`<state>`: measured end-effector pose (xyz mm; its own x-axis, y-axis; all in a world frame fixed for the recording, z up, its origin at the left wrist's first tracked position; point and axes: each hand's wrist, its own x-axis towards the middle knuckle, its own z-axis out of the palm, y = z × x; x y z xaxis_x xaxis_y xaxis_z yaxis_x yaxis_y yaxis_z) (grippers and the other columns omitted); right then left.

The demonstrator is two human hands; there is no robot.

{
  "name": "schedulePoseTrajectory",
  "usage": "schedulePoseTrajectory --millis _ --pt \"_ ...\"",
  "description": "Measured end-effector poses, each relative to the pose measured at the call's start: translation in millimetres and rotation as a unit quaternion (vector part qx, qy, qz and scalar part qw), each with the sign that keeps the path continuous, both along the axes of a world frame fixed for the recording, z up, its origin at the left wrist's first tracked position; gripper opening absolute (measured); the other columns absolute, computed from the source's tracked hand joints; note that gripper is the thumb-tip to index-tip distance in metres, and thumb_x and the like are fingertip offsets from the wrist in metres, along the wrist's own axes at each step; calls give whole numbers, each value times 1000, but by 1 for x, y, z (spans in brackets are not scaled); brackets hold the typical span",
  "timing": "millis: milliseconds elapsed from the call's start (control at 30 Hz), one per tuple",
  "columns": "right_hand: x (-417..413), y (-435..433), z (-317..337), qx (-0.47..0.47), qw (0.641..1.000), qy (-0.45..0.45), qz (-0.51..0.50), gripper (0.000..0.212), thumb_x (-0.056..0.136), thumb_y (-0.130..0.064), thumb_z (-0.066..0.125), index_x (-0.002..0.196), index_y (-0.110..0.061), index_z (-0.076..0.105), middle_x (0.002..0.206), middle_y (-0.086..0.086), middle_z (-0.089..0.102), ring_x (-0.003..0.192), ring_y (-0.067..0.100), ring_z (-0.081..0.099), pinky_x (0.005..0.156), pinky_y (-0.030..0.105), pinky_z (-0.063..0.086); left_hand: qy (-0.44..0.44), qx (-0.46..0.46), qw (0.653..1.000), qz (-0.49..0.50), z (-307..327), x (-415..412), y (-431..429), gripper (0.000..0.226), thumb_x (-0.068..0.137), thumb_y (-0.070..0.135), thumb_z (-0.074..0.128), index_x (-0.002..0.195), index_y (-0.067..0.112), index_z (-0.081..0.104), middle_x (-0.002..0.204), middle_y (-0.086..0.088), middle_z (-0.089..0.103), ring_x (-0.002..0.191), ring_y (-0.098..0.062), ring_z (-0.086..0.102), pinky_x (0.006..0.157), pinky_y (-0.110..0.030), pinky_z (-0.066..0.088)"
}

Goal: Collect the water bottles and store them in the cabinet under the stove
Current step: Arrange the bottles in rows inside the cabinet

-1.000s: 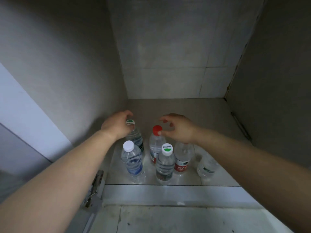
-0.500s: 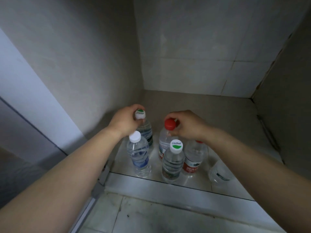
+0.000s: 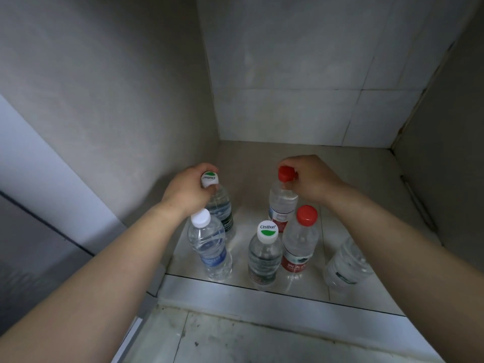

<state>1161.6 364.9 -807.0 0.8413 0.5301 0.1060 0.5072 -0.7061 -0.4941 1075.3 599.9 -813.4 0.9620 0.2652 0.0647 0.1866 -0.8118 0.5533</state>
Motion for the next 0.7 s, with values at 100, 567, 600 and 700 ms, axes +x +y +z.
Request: schedulePoseTrajectory --millis 100,567,600,700 --pt "-1 -7 4 6 1000 12 -23 32 73 -9 73 105 -9 67 109 9 67 100 24 60 88 30 46 -4 -11 1000 -1 -1 -1 0 31 84 22 65 114 26 58 112 -6 64 93 -25 61 74 -25 41" --pt "-63 -14 47 7 996 40 78 34 79 -37 70 109 -24 65 100 -7 66 90 10 63 83 24 49 6 -5 1000 -27 12 -20 4 39 80 32 69 117 26 57 115 -6 61 99 -25 61 85 -31 48" --pt "-70 -12 46 -5 994 58 90 36 78 -39 70 111 -25 64 98 -10 65 89 8 63 81 21 49 14 -9 1000 -25 13 -23 5 40 80 33 69 117 27 57 115 -5 62 100 -24 62 87 -33 49" --pt "-86 -6 39 -52 986 88 134 41 76 -44 71 112 -26 64 98 -9 66 87 6 63 80 22 51 36 -28 999 -26 18 -32 7 44 78 34 70 119 28 56 117 -1 63 103 -23 62 90 -36 49"
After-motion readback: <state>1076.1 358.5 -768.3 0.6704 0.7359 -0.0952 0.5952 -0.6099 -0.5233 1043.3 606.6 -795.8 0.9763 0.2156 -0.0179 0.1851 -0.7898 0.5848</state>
